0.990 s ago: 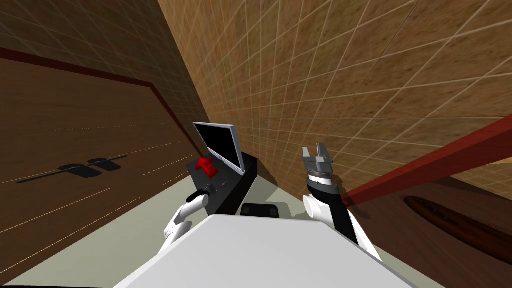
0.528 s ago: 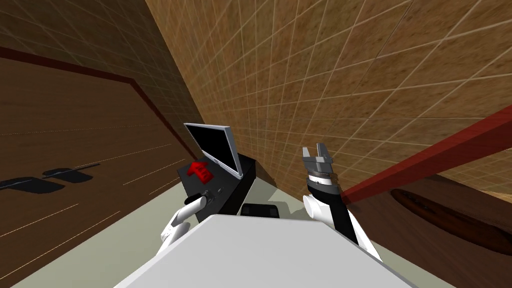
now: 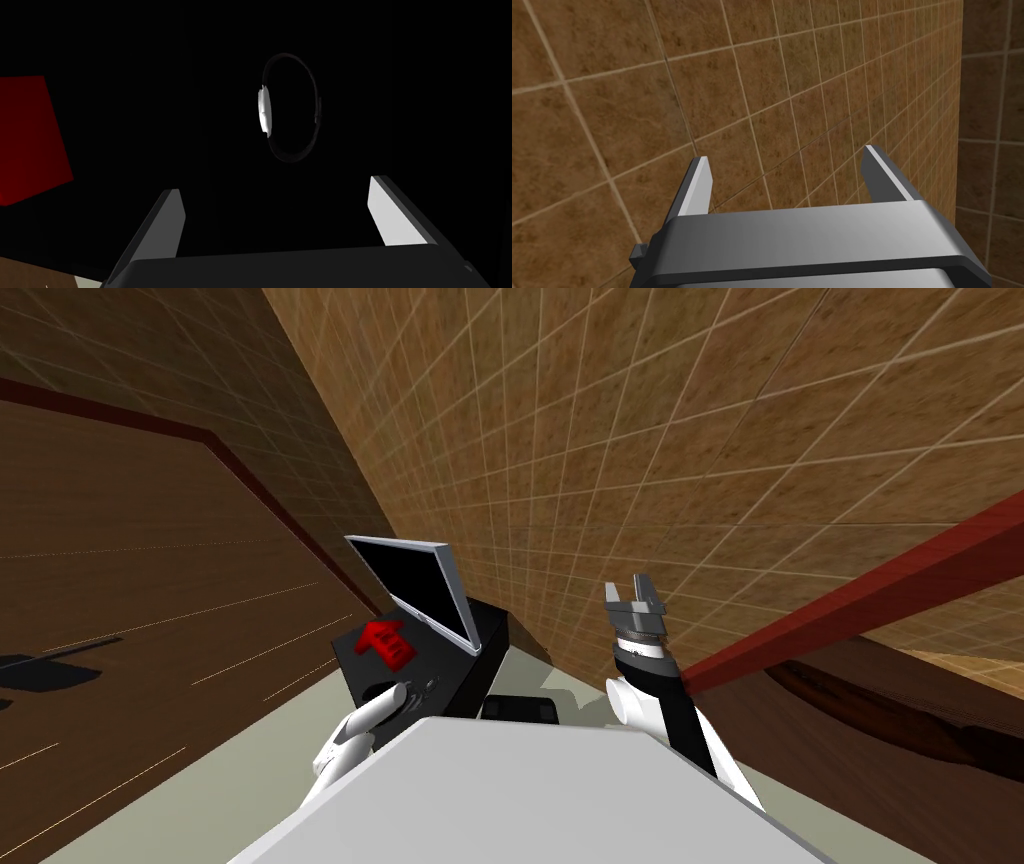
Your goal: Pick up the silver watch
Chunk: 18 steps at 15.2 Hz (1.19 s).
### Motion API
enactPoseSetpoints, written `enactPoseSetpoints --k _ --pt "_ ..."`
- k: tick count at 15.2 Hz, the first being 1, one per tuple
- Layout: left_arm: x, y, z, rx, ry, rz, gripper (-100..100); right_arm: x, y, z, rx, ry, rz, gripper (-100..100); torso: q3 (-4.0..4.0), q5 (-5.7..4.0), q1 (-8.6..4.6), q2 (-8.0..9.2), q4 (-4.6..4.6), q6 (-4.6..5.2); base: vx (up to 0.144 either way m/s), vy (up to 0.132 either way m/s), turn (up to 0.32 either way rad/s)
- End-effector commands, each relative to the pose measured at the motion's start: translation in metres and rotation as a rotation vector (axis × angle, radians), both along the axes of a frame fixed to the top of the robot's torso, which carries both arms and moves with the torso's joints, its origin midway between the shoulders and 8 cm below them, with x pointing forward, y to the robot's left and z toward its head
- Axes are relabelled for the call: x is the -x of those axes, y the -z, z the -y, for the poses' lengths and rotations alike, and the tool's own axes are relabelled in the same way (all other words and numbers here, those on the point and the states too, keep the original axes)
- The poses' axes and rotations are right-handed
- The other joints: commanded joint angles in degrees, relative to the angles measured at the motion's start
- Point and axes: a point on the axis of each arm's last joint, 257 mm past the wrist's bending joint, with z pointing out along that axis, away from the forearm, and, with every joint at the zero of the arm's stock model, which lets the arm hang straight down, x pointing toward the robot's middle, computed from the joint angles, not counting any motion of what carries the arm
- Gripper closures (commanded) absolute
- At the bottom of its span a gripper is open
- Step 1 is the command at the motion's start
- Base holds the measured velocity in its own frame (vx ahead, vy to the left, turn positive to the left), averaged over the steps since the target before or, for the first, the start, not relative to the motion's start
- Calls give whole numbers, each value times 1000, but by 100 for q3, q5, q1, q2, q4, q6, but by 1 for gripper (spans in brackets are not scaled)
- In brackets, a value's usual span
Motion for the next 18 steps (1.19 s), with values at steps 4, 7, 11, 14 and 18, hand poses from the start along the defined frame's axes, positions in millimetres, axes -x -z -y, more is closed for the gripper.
enactPoseSetpoints --k 4,7,11,14,18 --pt "27 13 -1 78 -61 -76 -100 0 0 0 0 0 0 0 -2 1 5 -4 -1 1 92 24 -92" --pt "41 18 -1 119 -94 -111 -100 0 0 0 0 0 0 0 -1 1 3 -1 0 1 89 22 -99" --pt "38 30 9 118 -87 -106 -100 0 0 0 0 0 0 0 11 0 -6 21 3 -1 33 8 -21" --pt "37 38 17 118 -82 -102 -100 0 0 0 0 0 0 0 20 -1 -11 35 7 -1 0 0 0" --pt "37 36 15 118 -83 -103 100 0 0 0 0 0 0 0 22 -2 -10 38 8 -1 0 0 0"
